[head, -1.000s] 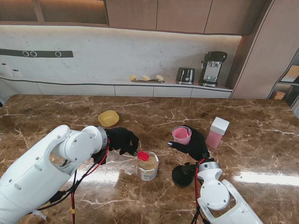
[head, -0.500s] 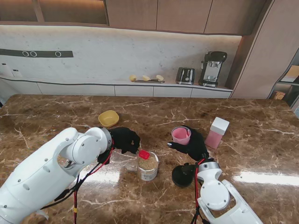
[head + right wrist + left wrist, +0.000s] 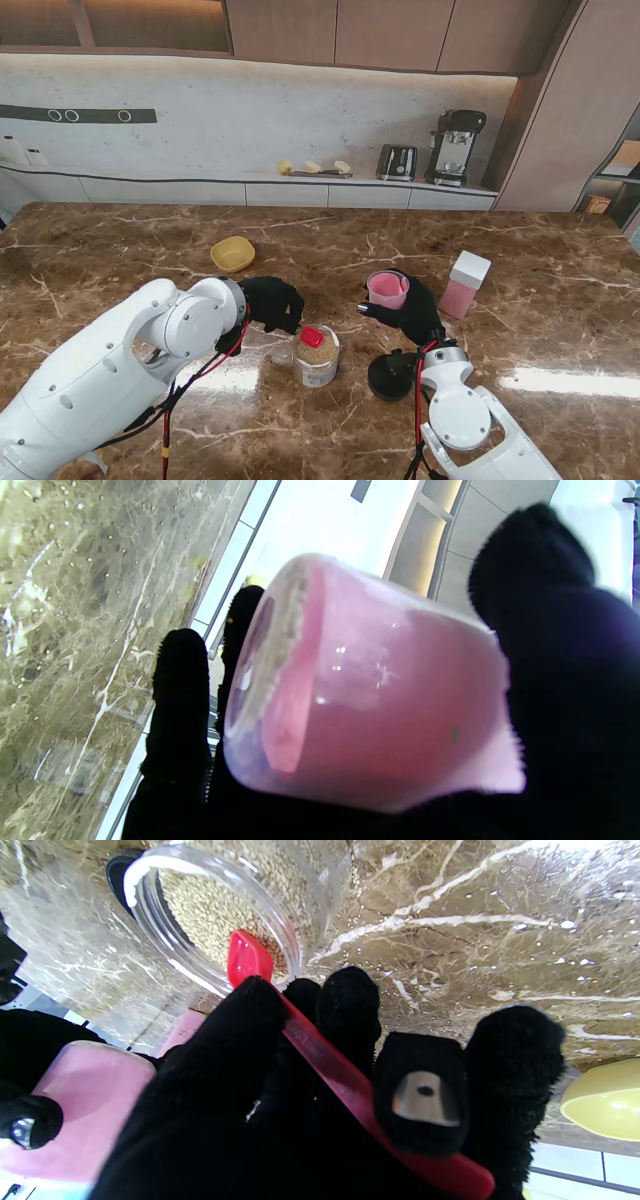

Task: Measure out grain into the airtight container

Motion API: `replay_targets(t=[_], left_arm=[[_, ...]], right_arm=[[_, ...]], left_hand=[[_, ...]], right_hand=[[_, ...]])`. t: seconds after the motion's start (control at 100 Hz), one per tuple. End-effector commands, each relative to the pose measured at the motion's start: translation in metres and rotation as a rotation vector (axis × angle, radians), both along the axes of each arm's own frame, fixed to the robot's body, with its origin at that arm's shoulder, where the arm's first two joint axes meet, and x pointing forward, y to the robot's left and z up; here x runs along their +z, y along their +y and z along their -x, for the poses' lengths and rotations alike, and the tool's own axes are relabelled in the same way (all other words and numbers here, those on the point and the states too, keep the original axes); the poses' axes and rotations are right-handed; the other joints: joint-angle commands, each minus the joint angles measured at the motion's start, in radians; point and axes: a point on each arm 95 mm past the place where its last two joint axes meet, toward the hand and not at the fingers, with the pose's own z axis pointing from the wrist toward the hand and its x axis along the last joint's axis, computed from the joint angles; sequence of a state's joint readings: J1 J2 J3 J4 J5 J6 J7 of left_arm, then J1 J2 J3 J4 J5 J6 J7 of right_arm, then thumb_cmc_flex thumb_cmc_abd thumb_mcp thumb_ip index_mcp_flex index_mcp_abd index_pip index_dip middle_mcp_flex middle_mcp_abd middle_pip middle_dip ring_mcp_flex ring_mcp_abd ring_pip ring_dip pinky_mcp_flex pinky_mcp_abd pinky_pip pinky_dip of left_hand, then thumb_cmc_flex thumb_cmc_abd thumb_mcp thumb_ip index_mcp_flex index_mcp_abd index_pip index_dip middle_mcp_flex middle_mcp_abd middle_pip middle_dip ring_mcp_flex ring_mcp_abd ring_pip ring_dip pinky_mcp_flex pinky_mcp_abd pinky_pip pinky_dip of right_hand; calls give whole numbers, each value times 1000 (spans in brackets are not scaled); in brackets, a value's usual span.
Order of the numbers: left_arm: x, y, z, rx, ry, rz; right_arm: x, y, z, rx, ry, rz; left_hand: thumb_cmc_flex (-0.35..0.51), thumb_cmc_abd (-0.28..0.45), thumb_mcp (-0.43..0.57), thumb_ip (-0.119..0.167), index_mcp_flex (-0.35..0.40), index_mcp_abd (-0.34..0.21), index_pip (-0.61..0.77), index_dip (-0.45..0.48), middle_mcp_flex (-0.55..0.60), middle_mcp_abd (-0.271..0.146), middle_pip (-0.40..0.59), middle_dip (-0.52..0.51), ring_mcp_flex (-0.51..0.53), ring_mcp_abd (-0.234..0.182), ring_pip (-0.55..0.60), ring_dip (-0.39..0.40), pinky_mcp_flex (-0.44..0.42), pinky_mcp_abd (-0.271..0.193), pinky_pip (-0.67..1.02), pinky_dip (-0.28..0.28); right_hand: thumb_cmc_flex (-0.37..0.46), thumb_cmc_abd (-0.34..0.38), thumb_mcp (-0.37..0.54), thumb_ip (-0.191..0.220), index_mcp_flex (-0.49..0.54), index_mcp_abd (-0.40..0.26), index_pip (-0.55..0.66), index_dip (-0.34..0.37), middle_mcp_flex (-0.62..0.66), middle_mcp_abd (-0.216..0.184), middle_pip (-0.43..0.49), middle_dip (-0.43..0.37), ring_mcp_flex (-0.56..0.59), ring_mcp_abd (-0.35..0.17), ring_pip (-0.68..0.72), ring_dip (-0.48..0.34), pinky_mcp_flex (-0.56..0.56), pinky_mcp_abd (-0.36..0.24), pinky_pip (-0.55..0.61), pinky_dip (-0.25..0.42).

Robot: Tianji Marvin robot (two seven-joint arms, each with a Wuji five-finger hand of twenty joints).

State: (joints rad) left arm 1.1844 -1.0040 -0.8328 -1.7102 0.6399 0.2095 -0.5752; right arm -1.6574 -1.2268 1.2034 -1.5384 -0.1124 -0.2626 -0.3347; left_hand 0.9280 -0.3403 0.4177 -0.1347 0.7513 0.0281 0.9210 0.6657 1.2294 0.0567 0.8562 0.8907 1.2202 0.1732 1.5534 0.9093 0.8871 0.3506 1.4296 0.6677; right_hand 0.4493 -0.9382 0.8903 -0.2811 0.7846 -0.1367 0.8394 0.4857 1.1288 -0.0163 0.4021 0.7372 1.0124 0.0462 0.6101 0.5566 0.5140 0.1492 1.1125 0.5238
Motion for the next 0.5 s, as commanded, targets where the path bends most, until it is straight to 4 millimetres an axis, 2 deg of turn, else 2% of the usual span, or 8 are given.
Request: replay_targets(t=[0.0,0.05,0.49], left_arm=[[1,-4,1,-1,-3,-1],[1,-5,1,-8,-9,-8],[1,-15,1,-44,-31,-50]], right_arm=[[-3,2,3,11,12,-7],[-3,2,3,12,12,-4],[-4,-2,3,9,3,9]], left_hand=[[-12,-15,60,-7,41,-28,41,-9,80,-16,16,0,50,-42,107,-6,40,-1,71,-11],[-32,-24,94,-14,40,-29,43,-15,84,-18,12,0,49,-42,111,-15,41,-3,74,-20],[-43,-43,120,-12,54,-21,42,-30,99,-19,9,-2,50,-36,120,-18,53,-3,84,-24]], right_hand=[[135,189,211,1,104,-173,74,17,7,-55,6,-4,-25,-54,-6,-1,-7,-8,-14,0],[136,189,211,2,104,-174,73,17,6,-53,6,-4,-24,-54,-6,-1,-7,-8,-15,1],[144,185,211,3,104,-176,71,18,1,-55,1,-9,-29,-55,-14,-3,-11,-6,-23,4]])
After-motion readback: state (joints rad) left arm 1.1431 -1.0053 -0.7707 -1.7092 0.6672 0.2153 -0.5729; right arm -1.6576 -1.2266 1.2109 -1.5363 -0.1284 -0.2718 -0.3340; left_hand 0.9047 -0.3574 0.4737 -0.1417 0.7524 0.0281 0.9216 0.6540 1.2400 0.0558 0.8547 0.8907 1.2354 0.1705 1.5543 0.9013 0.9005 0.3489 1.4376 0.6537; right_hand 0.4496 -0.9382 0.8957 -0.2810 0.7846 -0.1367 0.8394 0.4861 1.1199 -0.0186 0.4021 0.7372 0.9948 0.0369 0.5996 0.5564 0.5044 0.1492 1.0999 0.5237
